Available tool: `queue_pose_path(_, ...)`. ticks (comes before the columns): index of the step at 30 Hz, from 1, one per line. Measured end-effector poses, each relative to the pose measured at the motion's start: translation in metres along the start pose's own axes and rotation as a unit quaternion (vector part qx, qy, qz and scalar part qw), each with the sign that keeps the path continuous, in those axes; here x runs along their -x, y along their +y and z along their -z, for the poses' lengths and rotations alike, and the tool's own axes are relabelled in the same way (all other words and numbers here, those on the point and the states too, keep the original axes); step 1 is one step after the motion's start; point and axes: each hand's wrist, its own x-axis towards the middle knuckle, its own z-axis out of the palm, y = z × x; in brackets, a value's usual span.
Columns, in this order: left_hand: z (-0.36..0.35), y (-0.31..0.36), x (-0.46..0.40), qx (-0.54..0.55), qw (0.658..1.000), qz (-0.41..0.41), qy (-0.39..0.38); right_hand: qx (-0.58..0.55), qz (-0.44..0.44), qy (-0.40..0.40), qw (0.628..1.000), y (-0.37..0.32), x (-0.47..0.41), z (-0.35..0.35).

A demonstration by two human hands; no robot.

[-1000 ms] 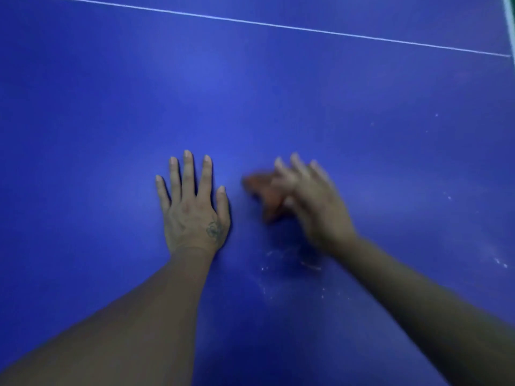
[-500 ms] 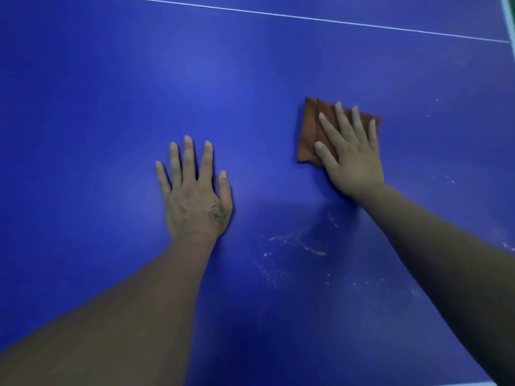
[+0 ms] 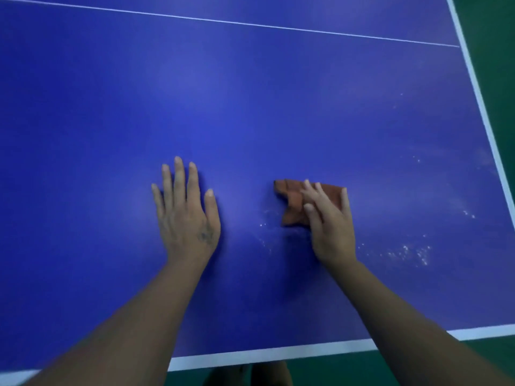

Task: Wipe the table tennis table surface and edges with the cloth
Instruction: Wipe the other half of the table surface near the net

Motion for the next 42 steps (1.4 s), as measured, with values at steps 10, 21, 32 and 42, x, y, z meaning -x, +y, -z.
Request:
queue_pose_path(10, -0.004, -0.026, 0.071, -0.113, 0.991, 0.003, -0.076, 0.137, 0.148, -0.141, 0.969, -0.016, -0.143, -0.01)
queue_pose_path(21, -0.004, -0.026, 0.072, -0.109, 0.992, 0.002, -0.07, 0.262, 0.183, -0.082, 0.944, 0.001, -0.131, -0.028)
queue_pose_path(32, -0.001, -0.025, 0.07, -0.095, 0.994, 0.003, -0.059, 0.167, 0.248, -0.159, 0.941, -0.033, 0.066, -0.052)
queue_pose_path(42, -0.002, -0.025, 0.072, -0.105, 0.993, 0.006, -0.057, 0.087, 0.085, -0.046, 0.991, 0.02, -0.103, 0.027)
